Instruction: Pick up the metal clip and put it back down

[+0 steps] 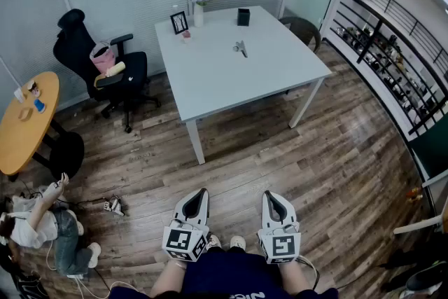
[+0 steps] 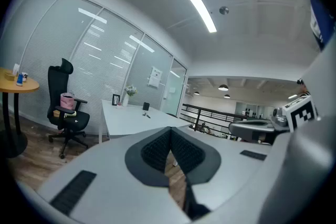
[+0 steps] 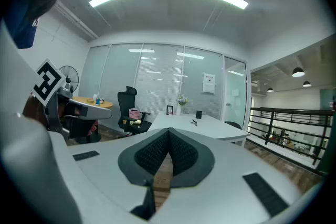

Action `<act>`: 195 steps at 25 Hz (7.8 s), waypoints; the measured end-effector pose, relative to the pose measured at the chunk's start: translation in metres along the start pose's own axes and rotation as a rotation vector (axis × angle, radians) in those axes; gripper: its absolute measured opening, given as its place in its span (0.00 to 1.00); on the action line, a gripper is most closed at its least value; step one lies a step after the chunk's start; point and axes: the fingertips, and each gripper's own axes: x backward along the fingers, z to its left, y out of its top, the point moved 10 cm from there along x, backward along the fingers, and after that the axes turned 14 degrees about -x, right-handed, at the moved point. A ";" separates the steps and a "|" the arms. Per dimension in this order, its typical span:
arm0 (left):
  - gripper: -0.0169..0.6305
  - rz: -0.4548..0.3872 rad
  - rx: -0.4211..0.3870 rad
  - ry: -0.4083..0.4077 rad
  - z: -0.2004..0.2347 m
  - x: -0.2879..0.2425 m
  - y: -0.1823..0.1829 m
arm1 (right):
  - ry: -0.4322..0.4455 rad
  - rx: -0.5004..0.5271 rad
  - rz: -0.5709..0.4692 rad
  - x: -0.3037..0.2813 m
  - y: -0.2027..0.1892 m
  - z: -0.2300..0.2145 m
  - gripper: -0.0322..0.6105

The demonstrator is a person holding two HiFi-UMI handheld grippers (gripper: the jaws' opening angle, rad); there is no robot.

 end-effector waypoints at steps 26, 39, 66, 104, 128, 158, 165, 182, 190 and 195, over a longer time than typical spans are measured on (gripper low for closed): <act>0.64 -0.032 -0.032 -0.207 0.002 -0.006 -0.001 | 0.052 -0.072 0.029 -0.015 -0.006 0.002 0.61; 0.61 0.023 -0.039 -0.291 0.017 -0.033 -0.008 | 0.037 -0.074 0.065 -0.041 -0.012 0.006 0.58; 0.62 0.014 -0.038 -0.002 0.014 -0.271 0.024 | 0.182 -0.030 0.063 -0.233 0.037 -0.202 0.60; 0.63 0.067 -0.093 -0.183 0.210 -0.515 0.032 | 0.048 -0.061 0.136 -0.512 0.074 -0.225 0.58; 0.63 0.093 -0.023 -0.064 0.258 -0.573 0.041 | 0.116 0.022 0.164 -0.636 0.111 -0.244 0.58; 0.63 0.181 0.013 0.179 0.258 -0.566 0.038 | 0.131 0.140 0.492 -0.862 0.052 -0.280 0.55; 0.63 0.212 0.027 0.225 0.263 -0.567 0.038 | 0.067 0.152 0.567 -0.894 0.031 -0.288 0.51; 0.63 0.196 0.049 0.272 0.269 -0.565 0.035 | -0.087 0.173 0.551 -0.901 0.026 -0.292 0.21; 0.63 0.178 0.072 0.284 0.265 -0.562 0.038 | -0.075 0.094 0.535 -0.891 0.038 -0.311 0.11; 0.63 0.168 0.065 0.297 0.261 -0.560 0.040 | -0.018 0.066 0.453 -0.880 0.063 -0.313 0.11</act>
